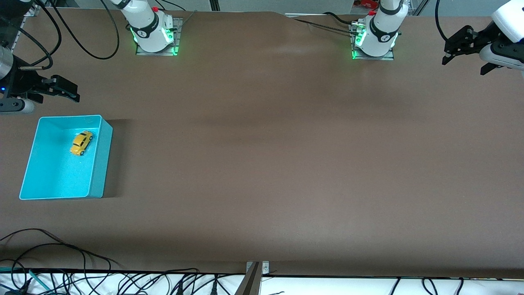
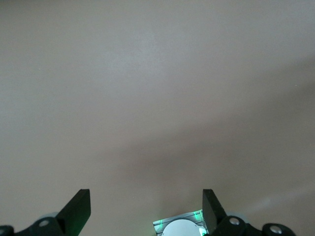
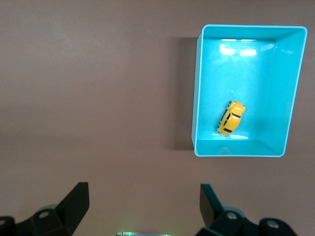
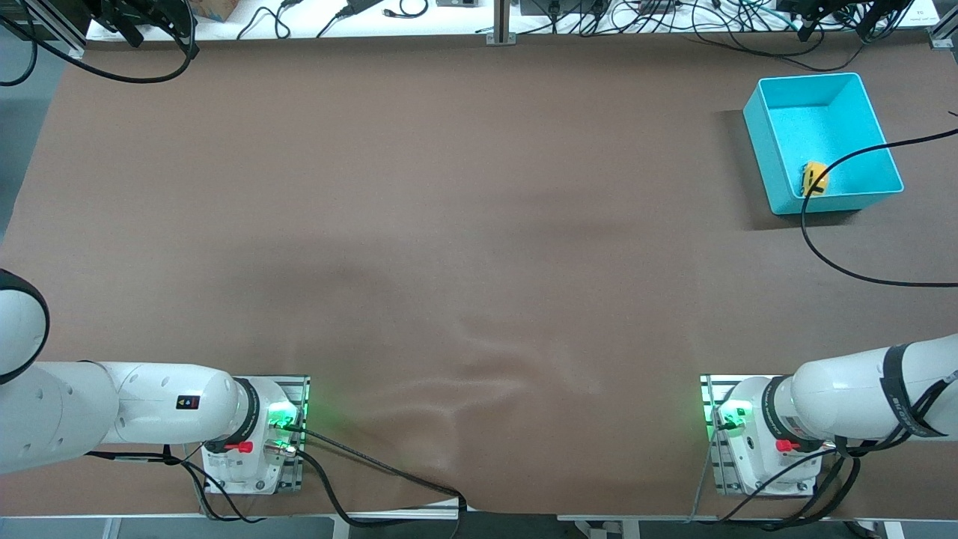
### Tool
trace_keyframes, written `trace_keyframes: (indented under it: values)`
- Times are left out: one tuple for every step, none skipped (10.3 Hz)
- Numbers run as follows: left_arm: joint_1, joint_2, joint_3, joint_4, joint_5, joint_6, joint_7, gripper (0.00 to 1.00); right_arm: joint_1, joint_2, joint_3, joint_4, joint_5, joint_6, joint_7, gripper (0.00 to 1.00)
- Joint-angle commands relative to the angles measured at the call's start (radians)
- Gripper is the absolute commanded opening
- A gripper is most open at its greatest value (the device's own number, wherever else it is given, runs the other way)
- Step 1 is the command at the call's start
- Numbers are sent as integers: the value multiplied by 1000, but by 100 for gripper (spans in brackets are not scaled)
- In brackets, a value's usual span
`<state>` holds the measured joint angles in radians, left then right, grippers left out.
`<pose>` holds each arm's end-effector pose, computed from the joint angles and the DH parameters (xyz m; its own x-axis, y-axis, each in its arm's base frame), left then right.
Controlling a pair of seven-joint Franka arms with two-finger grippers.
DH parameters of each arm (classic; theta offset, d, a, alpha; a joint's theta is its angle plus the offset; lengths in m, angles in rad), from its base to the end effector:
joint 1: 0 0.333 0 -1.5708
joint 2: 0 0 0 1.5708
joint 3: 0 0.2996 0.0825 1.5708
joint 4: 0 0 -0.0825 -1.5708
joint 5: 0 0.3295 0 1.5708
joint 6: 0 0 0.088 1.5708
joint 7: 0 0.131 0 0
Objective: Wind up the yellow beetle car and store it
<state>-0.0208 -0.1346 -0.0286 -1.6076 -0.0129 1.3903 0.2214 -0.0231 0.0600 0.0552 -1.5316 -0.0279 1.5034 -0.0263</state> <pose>0.4376 -0.0245 0.6174 0.9599 -0.2690 -0.0787 -0.2677 -0.9631 0.0269 0.5074 0.0117 0.5646 0.9945 0.0565 -0.0886 0.0587 -0.9980 0.0223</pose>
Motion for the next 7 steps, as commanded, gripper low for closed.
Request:
trace_keyframes:
  values:
    - [5, 9, -4, 26, -13, -22, 3, 100, 2, 3, 5, 39, -9, -28, -13, 100]
    - [5, 9, -4, 26, -13, -22, 3, 100, 2, 3, 3, 39, -10, -28, -39, 100]
    - [5, 9, -2, 26, -13, -22, 3, 100, 2, 3, 3, 39, -9, -26, -34, 100]
    - [5, 9, -2, 26, -13, -22, 3, 100, 2, 3, 3, 39, -7, -25, -30, 100]
    - [5, 9, -2, 26, -13, -22, 3, 100, 2, 3, 5, 41, -7, -23, -20, 100]
    - [5, 9, -4, 26, -13, -22, 3, 100, 2, 3, 3, 39, -6, -23, 2, 100]
    - [5, 9, -2, 26, -13, -22, 3, 100, 2, 3, 5, 41, 2, -25, 3, 100]
